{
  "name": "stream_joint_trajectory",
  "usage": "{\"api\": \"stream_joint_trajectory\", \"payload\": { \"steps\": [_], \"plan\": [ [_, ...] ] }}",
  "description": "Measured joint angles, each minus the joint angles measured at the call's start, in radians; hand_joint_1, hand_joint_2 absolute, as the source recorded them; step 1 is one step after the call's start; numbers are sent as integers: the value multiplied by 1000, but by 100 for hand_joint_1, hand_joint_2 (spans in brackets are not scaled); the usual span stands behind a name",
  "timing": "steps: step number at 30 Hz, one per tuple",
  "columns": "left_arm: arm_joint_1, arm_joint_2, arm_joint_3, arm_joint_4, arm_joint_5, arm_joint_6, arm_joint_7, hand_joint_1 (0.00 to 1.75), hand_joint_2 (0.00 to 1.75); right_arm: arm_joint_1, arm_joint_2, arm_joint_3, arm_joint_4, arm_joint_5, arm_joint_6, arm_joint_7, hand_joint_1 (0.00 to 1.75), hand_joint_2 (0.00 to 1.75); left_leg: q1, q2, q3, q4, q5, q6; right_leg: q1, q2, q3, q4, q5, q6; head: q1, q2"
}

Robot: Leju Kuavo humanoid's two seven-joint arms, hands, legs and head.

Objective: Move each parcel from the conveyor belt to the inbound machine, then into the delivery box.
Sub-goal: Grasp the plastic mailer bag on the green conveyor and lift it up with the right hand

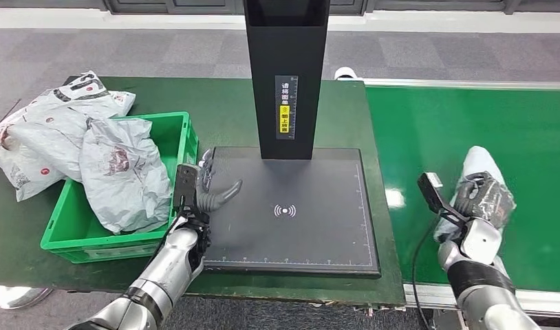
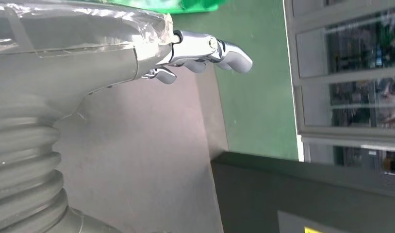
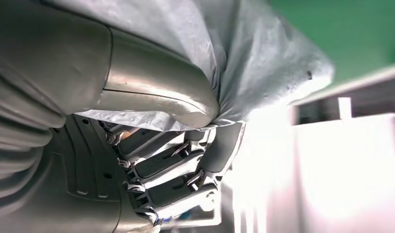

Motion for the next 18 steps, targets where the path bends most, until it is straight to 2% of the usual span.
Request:
{"api": "stream_joint_trajectory", "payload": {
  "steps": [4,5,9,12,15,18],
  "plan": [
    [12,0,20,-22,-12,23,-1,0,175,43,104,5,-179,-102,-4,-230,175,175,0,3,0,-1,0,0,0,3,-2,0,0,0,0,0],
    [13,0,24,-27,-14,28,-2,0,175,50,128,10,-214,-116,-4,-261,175,175,0,3,0,-1,0,0,0,4,-2,0,0,0,0,0],
    [16,0,31,-40,-14,33,-3,0,175,67,197,32,-305,-132,-4,-287,175,175,0,1,-1,-1,1,-1,0,1,-3,0,0,-1,0,0],
    [21,1,39,-46,-15,34,-3,0,175,72,220,40,-342,-142,-4,-290,175,175,0,0,-2,-1,1,-2,0,0,-3,0,0,-1,0,0],
    [22,2,47,-49,-17,42,-8,0,175,80,236,57,-369,-183,-3,-334,175,175,0,1,-2,-1,1,-2,-1,1,-3,0,0,-1,0,0],
    [22,3,52,-56,-23,51,-18,0,175,91,260,145,-392,-238,4,-333,175,175,0,3,-2,-1,1,-2,0,3,-4,0,1,-1,0,0]
  ]
}}
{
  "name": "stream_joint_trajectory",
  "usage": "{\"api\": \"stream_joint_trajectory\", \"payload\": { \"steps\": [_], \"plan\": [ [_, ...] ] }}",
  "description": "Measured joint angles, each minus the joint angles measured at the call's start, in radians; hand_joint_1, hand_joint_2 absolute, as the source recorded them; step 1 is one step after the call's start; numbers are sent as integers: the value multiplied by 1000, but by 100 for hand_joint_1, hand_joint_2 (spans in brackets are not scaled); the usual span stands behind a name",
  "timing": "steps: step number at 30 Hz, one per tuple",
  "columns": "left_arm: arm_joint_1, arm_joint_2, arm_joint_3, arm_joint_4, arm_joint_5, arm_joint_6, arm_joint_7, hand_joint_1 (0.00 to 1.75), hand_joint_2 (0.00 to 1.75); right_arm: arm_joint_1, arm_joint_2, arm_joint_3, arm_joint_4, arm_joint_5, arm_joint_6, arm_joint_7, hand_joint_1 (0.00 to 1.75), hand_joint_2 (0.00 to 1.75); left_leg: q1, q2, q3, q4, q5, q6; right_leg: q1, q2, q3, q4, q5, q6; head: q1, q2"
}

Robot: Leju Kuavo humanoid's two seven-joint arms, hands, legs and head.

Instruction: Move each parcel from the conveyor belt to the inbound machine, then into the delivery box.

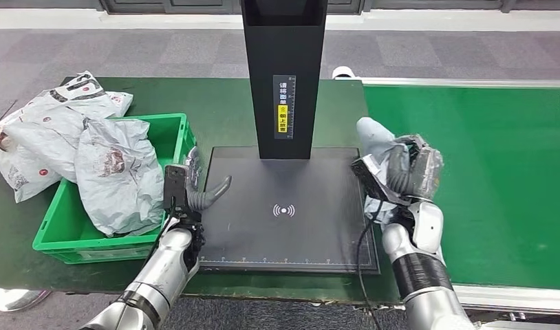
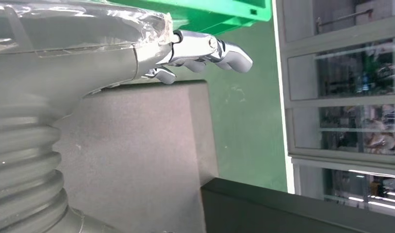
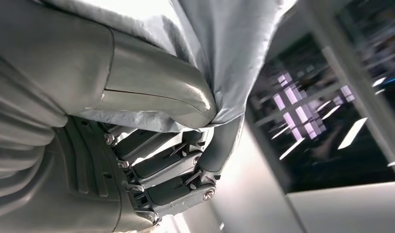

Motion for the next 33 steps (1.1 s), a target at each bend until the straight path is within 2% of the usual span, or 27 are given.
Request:
{"api": "stream_joint_trajectory", "payload": {
  "steps": [4,9,12,18,22,27,33],
  "plan": [
    [-5,3,2,-7,-4,2,-3,0,175,23,14,194,-40,-61,52,36,175,175,0,0,0,0,0,0,2,1,-1,0,0,0,0,0],
    [-21,5,2,-7,-3,5,-9,0,175,53,15,402,-74,-213,232,42,175,175,1,0,0,0,0,-1,4,1,-1,0,-1,-1,0,0],
    [-34,5,2,-6,-3,5,-13,0,175,53,15,488,-73,-287,322,26,175,175,1,0,0,0,0,-1,3,1,-1,0,-1,-1,0,0],
    [-52,5,2,-4,9,11,-25,0,175,54,13,610,-60,-339,386,-1,175,175,0,0,0,0,0,-1,3,0,-1,0,-1,-1,0,0],
    [-56,4,2,-3,13,15,-27,0,175,54,10,652,-45,-369,408,-5,3,175,0,0,0,0,0,0,2,0,-1,0,-1,-1,0,0],
    [-57,5,2,1,23,24,-35,0,175,54,7,670,-35,-388,373,-1,0,175,0,0,0,0,0,0,2,0,-1,0,-1,-1,0,0],
    [-37,4,-1,-33,29,34,-38,0,175,59,-3,653,-41,-505,164,-78,0,175,0,0,0,0,0,0,2,0,-1,0,-1,-1,0,0]
  ]
}}
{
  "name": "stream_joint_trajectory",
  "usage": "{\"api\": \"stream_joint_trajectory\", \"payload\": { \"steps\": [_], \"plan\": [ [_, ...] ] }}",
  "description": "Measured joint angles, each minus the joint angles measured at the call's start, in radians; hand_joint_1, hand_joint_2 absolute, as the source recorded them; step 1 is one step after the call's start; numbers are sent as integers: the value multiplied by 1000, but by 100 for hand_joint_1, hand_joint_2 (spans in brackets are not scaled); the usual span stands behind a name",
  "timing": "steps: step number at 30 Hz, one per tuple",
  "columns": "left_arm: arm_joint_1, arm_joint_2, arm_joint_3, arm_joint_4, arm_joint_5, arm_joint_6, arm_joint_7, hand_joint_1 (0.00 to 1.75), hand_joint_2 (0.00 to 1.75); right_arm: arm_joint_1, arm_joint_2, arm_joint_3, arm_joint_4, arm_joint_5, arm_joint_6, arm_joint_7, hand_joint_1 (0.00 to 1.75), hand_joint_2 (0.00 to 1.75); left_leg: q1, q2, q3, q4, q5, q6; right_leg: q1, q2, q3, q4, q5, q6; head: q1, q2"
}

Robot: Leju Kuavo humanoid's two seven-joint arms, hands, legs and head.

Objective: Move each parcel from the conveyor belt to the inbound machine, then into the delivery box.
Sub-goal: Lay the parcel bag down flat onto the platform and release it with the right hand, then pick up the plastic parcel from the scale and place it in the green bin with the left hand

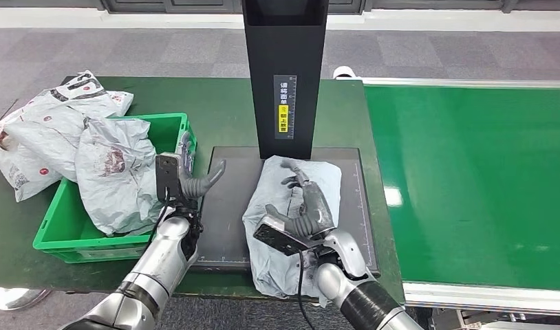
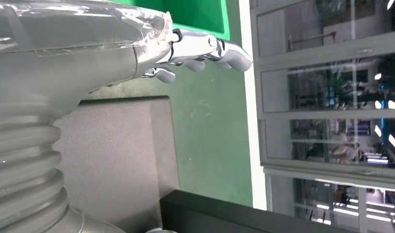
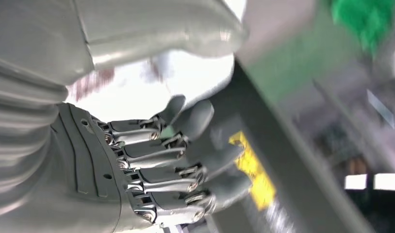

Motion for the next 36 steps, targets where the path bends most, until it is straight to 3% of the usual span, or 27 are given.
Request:
{"api": "stream_joint_trajectory", "payload": {
  "steps": [6,9,15,18,24,28,36],
  "plan": [
    [9,-2,-4,-34,-6,14,0,0,175,8,-7,-26,-12,-48,-53,-38,0,175,0,0,0,0,0,0,0,0,0,0,0,0,0,0],
    [16,-4,-12,-54,-16,18,2,0,175,19,-8,-59,-28,-142,-121,-120,0,175,0,0,0,0,0,0,0,0,0,0,0,0,0,0],
    [28,-9,-42,-89,-15,-13,22,0,175,54,-6,-204,-61,-244,-171,-280,0,175,0,0,0,0,0,0,-1,0,0,0,0,0,0,0],
    [28,-6,-80,-90,-97,-56,47,0,175,62,-1,-285,-67,-260,-172,-327,0,175,0,-1,0,0,0,0,-2,-1,0,0,0,1,0,0],
    [28,-3,-249,-34,-435,-149,84,0,175,44,1,-423,-61,-278,-172,-333,0,175,-1,0,0,0,0,0,-3,0,0,0,1,1,0,0],
    [21,-18,-344,44,-544,-169,96,0,175,26,1,-481,-47,-278,-172,-328,0,175,-1,0,0,1,-1,1,-3,0,0,-1,1,2,0,0],
    [-38,-40,-479,197,-697,-178,197,0,175,8,1,-523,-14,-277,-172,-315,0,175,-1,0,0,1,-1,1,-2,0,1,0,1,2,0,0]
  ]
}}
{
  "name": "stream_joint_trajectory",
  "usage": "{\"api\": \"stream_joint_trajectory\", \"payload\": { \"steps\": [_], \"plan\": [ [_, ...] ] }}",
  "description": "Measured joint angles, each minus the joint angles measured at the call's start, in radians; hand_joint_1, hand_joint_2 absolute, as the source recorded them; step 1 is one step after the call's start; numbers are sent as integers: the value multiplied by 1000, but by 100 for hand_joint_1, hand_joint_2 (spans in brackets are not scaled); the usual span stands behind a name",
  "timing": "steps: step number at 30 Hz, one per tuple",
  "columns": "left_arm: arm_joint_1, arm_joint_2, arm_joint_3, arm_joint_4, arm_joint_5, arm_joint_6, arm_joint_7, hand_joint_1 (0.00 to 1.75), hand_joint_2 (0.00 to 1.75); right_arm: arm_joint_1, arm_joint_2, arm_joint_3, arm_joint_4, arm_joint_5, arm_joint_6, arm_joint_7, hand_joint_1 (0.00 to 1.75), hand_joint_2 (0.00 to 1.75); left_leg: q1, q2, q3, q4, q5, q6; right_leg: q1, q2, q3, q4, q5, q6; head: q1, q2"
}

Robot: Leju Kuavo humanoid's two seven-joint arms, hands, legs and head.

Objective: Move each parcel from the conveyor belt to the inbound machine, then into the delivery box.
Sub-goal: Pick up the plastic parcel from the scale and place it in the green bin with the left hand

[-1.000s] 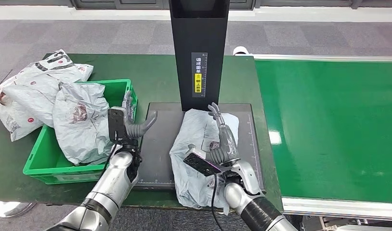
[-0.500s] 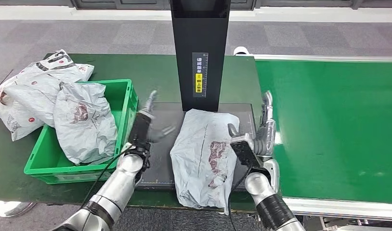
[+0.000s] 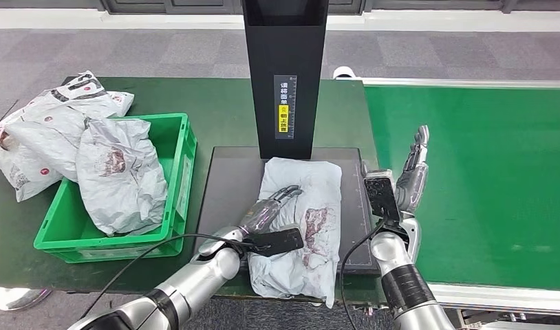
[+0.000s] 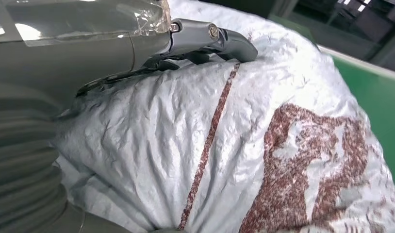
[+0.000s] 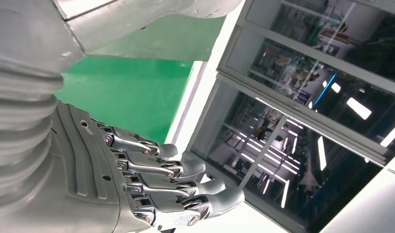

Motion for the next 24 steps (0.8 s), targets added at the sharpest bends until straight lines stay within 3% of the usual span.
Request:
{"api": "stream_joint_trajectory", "payload": {
  "steps": [12,16,20,24],
  "plan": [
    [-43,-9,-48,75,-6,1,2,5,175,-7,0,-7,24,1,0,0,0,175,0,-1,3,0,0,0,0,-2,4,0,0,0,0,0],
    [-48,-10,-52,84,-32,2,31,175,175,-8,0,-7,26,-2,0,1,0,175,0,-1,3,0,0,1,0,-2,5,0,0,0,0,0],
    [-67,-10,-72,104,-101,31,116,175,175,-7,0,-7,27,-8,0,8,0,175,0,-2,5,0,1,1,0,-3,7,0,0,0,0,0],
    [-81,-7,-69,121,-108,122,150,175,175,2,0,-7,25,-7,0,22,0,175,0,-2,6,0,0,1,0,-2,8,0,0,1,0,0]
  ]
}}
